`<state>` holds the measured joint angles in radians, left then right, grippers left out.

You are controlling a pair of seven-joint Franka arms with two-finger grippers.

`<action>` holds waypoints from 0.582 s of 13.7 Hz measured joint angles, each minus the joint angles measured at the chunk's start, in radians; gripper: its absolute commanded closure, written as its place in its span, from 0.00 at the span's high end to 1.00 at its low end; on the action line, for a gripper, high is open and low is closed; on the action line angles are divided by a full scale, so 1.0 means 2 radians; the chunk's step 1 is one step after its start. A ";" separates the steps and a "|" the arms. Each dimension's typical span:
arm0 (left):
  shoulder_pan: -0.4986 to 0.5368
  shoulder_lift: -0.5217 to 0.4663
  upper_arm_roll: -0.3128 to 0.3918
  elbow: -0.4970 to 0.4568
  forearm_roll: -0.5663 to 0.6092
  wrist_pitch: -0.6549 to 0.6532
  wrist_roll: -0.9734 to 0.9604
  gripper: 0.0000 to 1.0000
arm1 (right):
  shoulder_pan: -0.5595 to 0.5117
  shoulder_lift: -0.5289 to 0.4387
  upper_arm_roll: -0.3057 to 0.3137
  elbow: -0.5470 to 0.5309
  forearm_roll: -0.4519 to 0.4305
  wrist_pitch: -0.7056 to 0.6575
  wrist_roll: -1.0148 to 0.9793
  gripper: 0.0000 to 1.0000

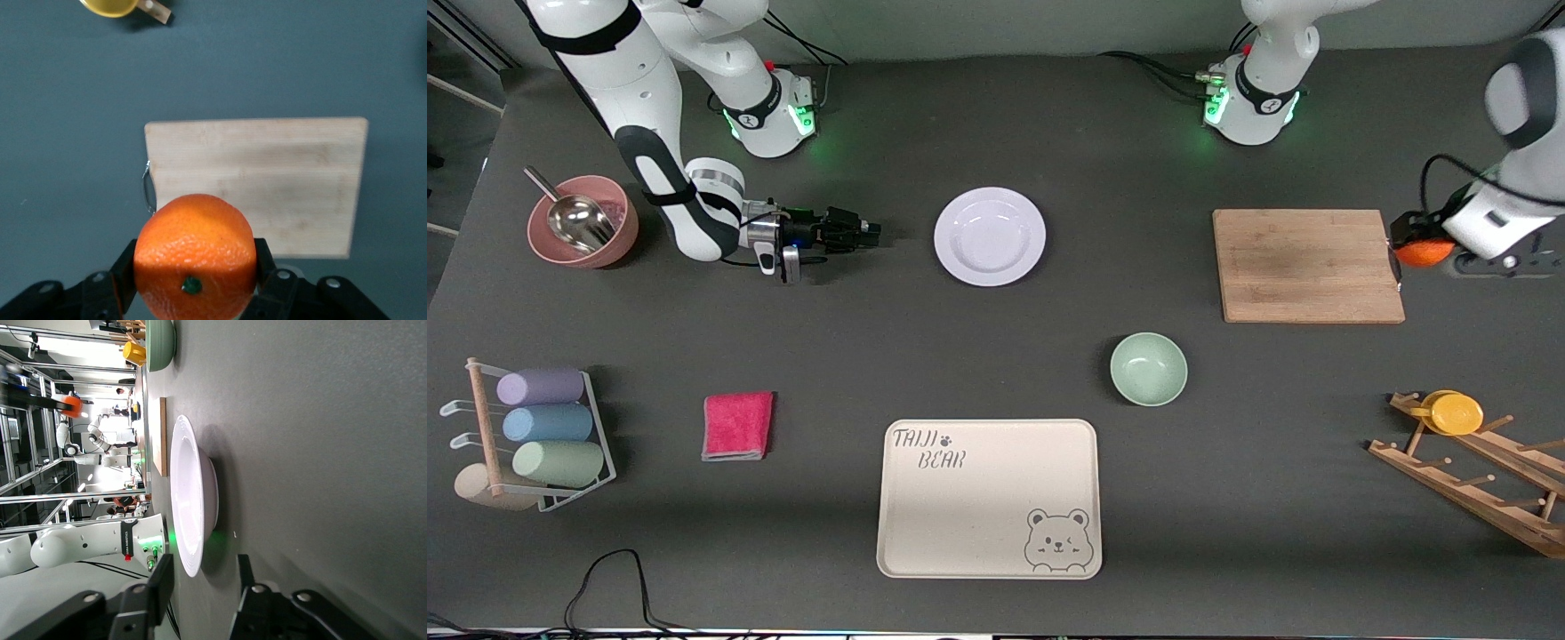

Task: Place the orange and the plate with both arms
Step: 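Lift the orange off the cutting board with the left gripper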

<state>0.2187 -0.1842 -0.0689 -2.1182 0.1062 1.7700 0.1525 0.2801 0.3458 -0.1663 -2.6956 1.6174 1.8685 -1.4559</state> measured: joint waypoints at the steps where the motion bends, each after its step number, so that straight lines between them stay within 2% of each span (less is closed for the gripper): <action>1: 0.000 0.000 -0.003 0.042 -0.002 -0.045 -0.003 0.00 | 0.000 0.001 0.000 0.000 0.000 0.000 -0.002 0.44; 4: 0.000 0.002 -0.005 0.127 -0.006 -0.124 -0.008 0.00 | 0.000 0.005 0.000 0.001 0.000 0.000 -0.006 0.44; 8: 0.000 0.017 -0.005 0.175 -0.007 -0.147 -0.015 0.00 | 0.000 0.012 0.000 0.002 0.000 0.000 -0.008 0.44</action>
<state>0.2182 -0.1501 -0.0791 -1.7674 0.0921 1.4760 0.1231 0.2800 0.3693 -0.1672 -2.6918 1.6177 1.8682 -1.4723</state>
